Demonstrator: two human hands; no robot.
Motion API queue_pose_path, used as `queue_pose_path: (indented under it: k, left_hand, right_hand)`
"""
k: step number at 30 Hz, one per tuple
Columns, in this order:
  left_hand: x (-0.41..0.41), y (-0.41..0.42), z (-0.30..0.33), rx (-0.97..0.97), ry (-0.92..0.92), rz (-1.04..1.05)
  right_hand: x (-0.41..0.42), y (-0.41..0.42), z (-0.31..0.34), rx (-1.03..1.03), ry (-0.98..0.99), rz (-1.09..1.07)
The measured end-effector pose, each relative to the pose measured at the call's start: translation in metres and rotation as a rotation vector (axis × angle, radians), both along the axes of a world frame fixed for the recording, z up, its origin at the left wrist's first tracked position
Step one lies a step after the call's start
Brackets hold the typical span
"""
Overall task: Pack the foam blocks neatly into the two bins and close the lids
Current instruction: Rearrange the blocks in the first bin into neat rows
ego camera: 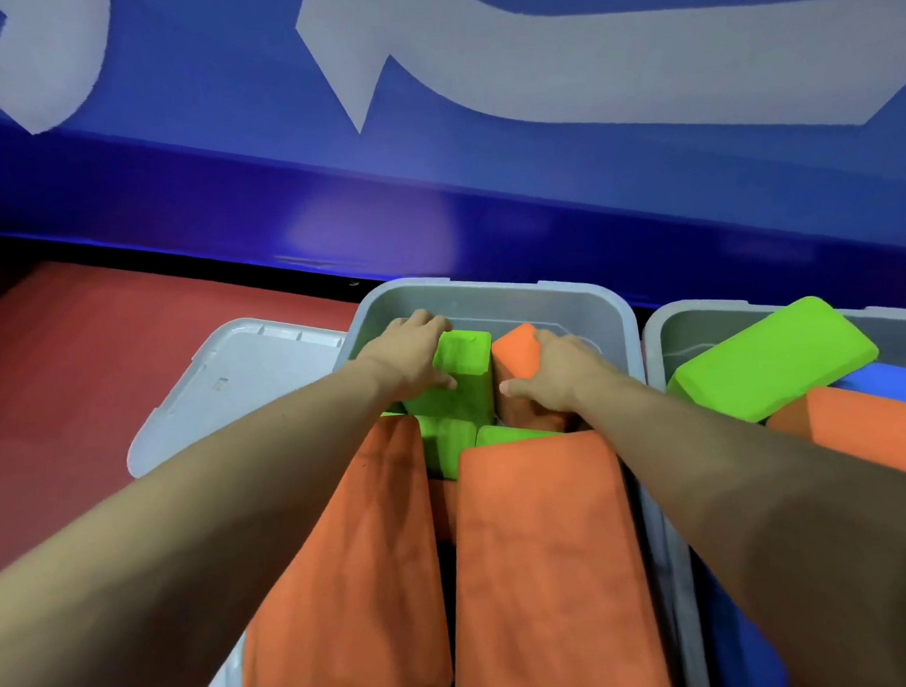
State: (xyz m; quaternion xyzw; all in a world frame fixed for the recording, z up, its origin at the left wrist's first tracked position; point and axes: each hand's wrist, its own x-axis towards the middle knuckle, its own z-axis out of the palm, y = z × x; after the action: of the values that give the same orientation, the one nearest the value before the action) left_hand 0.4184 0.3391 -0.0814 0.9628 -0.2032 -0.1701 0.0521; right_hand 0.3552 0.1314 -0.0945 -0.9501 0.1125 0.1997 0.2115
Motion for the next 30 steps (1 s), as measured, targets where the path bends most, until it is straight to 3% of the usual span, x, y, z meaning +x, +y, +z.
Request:
queue_pose_path:
  k: [8,12,19,25,30]
  left_hand:
    - [0.043,0.007,-0.030,0.143,0.046,-0.149]
    - [0.037,0.016,-0.030,0.315,-0.069,-0.314]
    - [0.033,0.018,-0.021,0.354,0.019,-0.481]
    - [0.035,0.025,-0.025,0.348,0.072,-0.453]
    - [0.031,0.031,-0.022,0.244,0.186,-0.251]
  right_hand:
    - [0.027,-0.013,-0.026,-0.104,0.014,0.083]
    - [0.020,-0.010,-0.030,-0.155,-0.042,0.095]
    - [0.023,-0.008,-0.034,-0.143,-0.054,0.086]
    - [0.026,-0.012,-0.038,-0.116,-0.049,0.089]
    - [0.028,-0.016,-0.039,-0.091,-0.035,0.088]
